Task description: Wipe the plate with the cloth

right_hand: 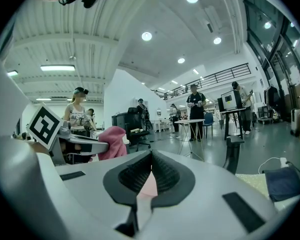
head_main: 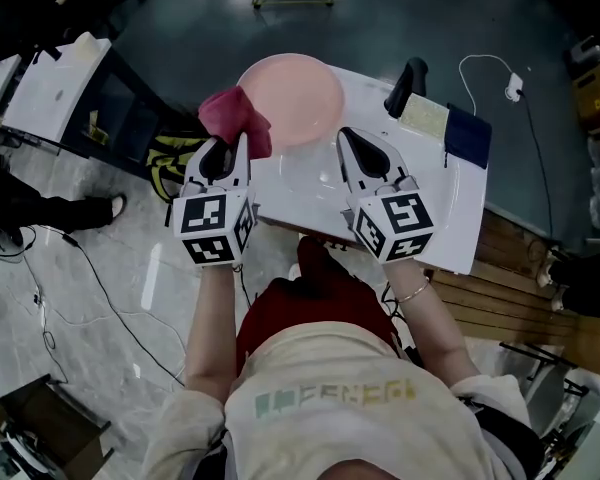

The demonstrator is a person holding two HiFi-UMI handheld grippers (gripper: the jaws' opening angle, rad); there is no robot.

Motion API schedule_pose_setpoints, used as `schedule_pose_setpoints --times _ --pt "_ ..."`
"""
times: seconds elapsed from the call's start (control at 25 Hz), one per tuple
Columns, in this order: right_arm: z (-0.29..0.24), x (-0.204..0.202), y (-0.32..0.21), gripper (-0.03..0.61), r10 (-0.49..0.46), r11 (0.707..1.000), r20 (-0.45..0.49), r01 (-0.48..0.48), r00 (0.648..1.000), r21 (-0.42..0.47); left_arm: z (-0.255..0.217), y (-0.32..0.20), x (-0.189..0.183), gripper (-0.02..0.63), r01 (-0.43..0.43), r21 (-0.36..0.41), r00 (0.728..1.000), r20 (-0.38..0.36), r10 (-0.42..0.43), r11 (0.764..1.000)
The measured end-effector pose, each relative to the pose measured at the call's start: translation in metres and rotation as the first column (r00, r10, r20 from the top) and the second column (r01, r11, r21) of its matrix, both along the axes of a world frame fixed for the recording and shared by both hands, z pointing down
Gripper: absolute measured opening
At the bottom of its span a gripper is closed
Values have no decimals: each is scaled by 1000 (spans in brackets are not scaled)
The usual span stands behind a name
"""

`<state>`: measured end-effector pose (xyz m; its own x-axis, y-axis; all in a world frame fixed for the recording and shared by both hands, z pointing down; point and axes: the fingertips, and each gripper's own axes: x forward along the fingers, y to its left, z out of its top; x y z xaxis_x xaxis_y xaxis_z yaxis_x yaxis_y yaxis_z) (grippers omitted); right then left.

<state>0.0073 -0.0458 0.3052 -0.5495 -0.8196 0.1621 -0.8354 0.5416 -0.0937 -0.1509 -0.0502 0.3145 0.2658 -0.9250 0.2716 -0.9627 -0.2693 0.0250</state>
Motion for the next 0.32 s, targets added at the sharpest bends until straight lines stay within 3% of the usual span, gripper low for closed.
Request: schedule_pose_setpoints --times 0.32 --pt "-1 5 35 37 -13 1000 -9 13 1000 19 -2 34 7 67 -4 8 1000 -10 4 1000"
